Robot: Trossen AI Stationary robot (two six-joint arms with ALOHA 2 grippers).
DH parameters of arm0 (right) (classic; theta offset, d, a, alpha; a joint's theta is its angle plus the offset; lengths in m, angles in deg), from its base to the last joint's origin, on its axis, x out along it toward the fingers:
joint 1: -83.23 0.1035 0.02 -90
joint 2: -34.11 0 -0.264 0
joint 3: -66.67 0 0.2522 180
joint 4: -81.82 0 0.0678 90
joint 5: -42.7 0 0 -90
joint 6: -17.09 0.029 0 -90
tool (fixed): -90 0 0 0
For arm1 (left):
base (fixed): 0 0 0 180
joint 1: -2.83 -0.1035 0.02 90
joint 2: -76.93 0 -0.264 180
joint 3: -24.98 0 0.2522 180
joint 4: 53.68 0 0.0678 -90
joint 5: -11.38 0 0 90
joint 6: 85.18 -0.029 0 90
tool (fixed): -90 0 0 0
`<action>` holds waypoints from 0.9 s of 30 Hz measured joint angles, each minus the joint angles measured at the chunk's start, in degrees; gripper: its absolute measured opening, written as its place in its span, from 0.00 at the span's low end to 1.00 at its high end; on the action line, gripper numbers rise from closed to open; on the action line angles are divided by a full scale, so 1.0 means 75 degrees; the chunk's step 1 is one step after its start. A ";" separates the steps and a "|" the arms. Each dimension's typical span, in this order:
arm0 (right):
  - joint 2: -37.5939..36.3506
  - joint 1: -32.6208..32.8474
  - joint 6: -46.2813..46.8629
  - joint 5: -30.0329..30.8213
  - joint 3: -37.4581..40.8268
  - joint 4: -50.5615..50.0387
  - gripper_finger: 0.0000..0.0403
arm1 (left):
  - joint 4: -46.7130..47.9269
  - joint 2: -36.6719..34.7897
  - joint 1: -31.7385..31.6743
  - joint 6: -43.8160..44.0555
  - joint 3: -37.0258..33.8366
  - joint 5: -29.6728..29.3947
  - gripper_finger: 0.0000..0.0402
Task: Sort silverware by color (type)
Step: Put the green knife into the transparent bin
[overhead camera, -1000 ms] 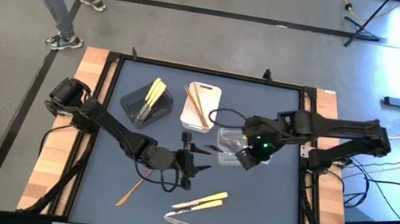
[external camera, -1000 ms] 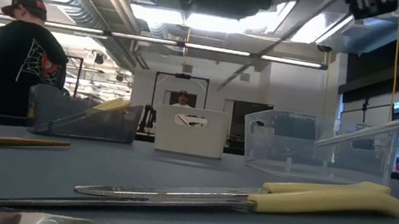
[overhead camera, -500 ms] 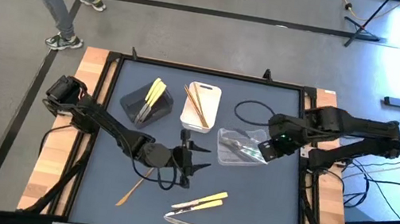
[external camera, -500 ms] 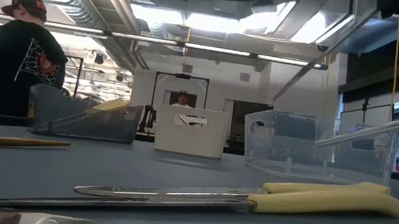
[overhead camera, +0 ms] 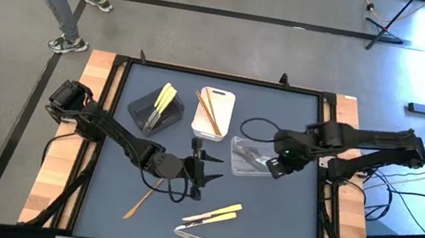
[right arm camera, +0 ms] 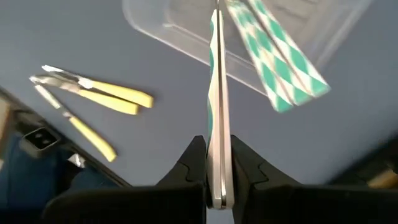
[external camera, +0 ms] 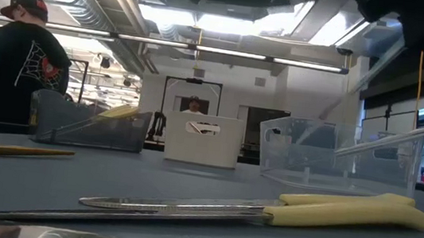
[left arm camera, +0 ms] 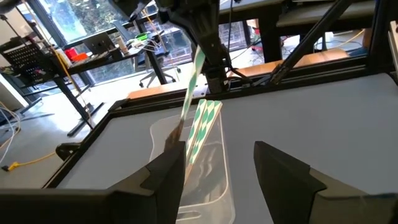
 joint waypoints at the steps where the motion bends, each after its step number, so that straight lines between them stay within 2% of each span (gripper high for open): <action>1: 0.0000 0.0000 -0.0102 -0.0015 0.0068 0.0205 0.04 | 0.0003 0.0000 0.0000 0.0000 0.0000 0.0000 0.46; 7: -0.0001 -0.0003 -0.0339 0.0028 0.0551 0.1033 0.04 | 0.0008 0.0000 0.0000 0.0003 0.0000 0.0000 0.46; 16: -0.0003 -0.0004 -0.0558 0.0139 0.1267 0.1306 0.04 | 0.0011 0.0006 0.0000 0.0009 0.0000 0.0009 0.46; 22: -0.0003 -0.0009 -0.0748 0.0162 0.1523 0.1912 0.04 | 0.0011 0.0006 0.0000 0.0012 0.0000 0.0009 0.46; 27: -0.0003 -0.0009 -0.0740 0.0236 0.1599 0.1872 0.05 | 0.0011 0.0006 0.0000 0.0012 0.0000 0.0009 0.46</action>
